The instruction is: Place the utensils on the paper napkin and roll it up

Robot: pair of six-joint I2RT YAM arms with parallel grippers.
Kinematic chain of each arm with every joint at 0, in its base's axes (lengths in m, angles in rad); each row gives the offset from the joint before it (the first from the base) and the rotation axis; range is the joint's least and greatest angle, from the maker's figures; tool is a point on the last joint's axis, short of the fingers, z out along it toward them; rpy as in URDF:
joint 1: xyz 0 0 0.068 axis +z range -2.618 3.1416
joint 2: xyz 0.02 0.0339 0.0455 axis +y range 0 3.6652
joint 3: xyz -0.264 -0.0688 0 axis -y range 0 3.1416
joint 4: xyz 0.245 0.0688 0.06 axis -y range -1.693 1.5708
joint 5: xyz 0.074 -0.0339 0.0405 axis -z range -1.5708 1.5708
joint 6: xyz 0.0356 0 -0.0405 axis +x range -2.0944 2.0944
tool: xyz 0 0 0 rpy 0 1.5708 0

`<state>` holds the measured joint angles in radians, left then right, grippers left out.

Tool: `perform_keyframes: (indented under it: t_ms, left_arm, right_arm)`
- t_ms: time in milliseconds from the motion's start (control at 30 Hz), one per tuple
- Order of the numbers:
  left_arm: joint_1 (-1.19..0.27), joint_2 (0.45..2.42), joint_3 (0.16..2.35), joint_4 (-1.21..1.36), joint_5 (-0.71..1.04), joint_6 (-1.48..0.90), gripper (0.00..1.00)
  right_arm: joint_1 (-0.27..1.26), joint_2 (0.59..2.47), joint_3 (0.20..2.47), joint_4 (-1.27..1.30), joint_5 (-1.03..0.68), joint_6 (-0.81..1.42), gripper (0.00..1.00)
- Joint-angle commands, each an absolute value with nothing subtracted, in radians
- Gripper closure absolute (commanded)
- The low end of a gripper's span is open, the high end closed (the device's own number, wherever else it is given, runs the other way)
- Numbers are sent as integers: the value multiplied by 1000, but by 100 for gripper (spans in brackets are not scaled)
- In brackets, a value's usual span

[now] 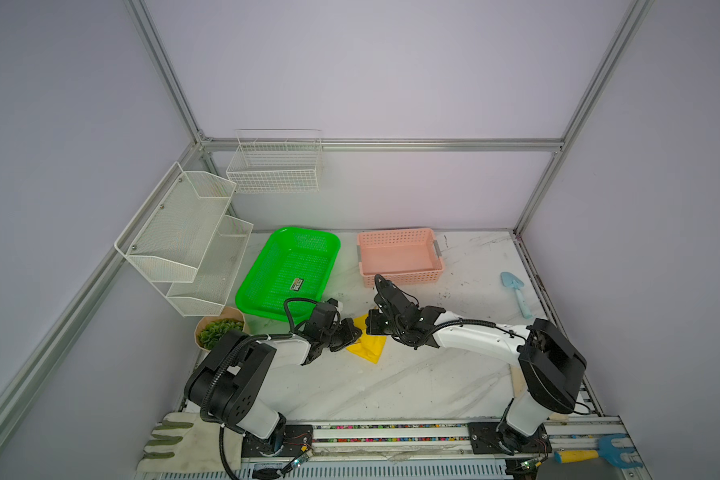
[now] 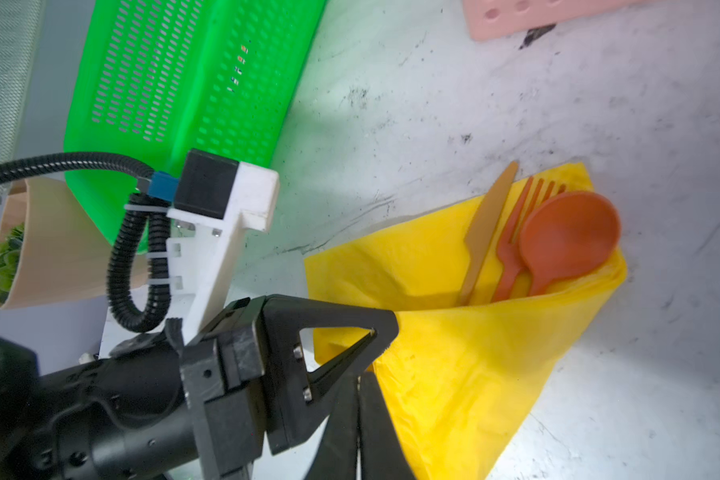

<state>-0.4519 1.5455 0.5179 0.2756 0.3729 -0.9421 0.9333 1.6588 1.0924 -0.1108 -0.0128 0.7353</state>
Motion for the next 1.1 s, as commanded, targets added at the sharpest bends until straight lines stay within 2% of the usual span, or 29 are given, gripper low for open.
perform_keyframes:
  t_ms: [0,467,1067]
  left_arm:
    - [-441,1513,576,305,359,-916,100]
    - [-390,1492,523,334,359,-919,100]
    - [-347,1561,510,360,365,-902,100]
  right_arm:
    - [921,1637,1060,-119,51,762,92]
    - [900,1722,1056,-103,35,752,92]
    - [850,1865,1146,-62,-21,681,92]
